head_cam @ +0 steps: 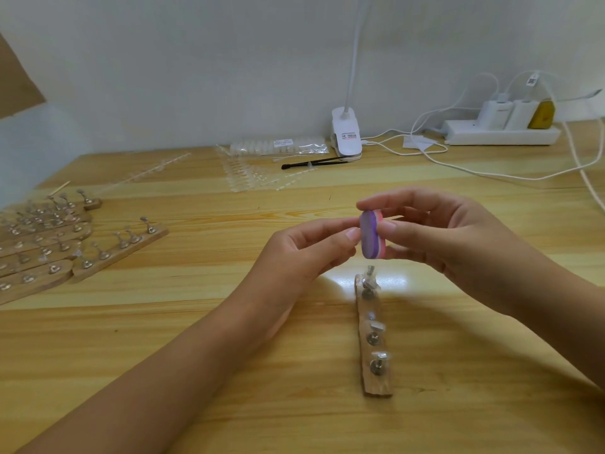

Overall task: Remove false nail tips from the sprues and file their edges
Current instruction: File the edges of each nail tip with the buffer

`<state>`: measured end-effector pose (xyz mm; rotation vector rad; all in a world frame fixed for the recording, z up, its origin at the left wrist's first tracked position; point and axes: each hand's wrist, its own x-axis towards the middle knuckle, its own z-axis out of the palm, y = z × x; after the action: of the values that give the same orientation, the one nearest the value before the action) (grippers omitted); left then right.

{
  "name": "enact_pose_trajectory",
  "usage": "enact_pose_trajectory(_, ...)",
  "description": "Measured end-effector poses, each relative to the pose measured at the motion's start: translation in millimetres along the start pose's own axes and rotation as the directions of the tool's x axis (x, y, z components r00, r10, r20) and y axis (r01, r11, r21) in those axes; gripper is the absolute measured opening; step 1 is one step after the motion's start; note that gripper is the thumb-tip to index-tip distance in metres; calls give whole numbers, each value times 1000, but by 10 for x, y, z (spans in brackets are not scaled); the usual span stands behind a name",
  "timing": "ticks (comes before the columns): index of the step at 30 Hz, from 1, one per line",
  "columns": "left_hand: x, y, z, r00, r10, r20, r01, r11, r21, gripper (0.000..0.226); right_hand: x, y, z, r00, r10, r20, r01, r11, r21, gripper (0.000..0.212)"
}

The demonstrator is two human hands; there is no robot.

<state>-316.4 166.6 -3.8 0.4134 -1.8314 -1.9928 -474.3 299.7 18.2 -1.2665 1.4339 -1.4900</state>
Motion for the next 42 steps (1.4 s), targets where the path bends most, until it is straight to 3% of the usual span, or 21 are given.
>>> enact_pose_trajectory(11, 30, -7, -11, 1000, -18, 20, 22, 984, -175, 28, -2, -13, 58, 999, -45, -31, 48, 995, 89, 29)
enact_pose_trajectory(13, 29, 1, -10, 1000, -20, 8, 21, 984, -175, 27, 1, -19, 51, 994, -61, -95, 70, 992, 100, 30)
enact_pose_trajectory(16, 15, 0, -9, 1000, -18, 23, 21, 987, -157, 24, -5, -29, 63, 999, -24, -25, 26, 996, 80, 31)
enact_pose_trajectory(20, 10, 19, -8, 1000, -12, 13, 14, 987, -163, 25, -6, -22, 62, 996, -39, -80, 47, 995, 90, 31)
enact_pose_trajectory(23, 10, 25, 2, 1000, -3, 18, 6, 988, -156, 26, -10, -29, 84, 1000, -21, -6, 22, 997, 68, 30)
enact_pose_trajectory(26, 14, 24, 2, 1000, -12, 4, 13, 990, -138, 27, -8, -48, 72, 996, -43, -84, 50, 995, 89, 30)
enact_pose_trajectory(29, 4, 26, -3, 1000, -12, 14, 14, 989, -149, 24, -25, -63, 106, 999, -33, -3, 34, 998, 43, 29)
enact_pose_trajectory(32, 7, 31, 1, 1000, -24, -4, 23, 990, -142, 20, -25, -61, 118, 993, -77, -92, 83, 994, 73, 30)
enact_pose_trajectory(38, 15, 32, 7, 999, -52, -2, 51, 982, -182, 28, -24, -81, 81, 989, -90, -113, 100, 991, 88, 29)
enact_pose_trajectory(42, 16, 30, 4, 998, -59, 28, 63, 977, -205, 23, -17, -57, 76, 999, -40, -29, 42, 996, 74, 29)
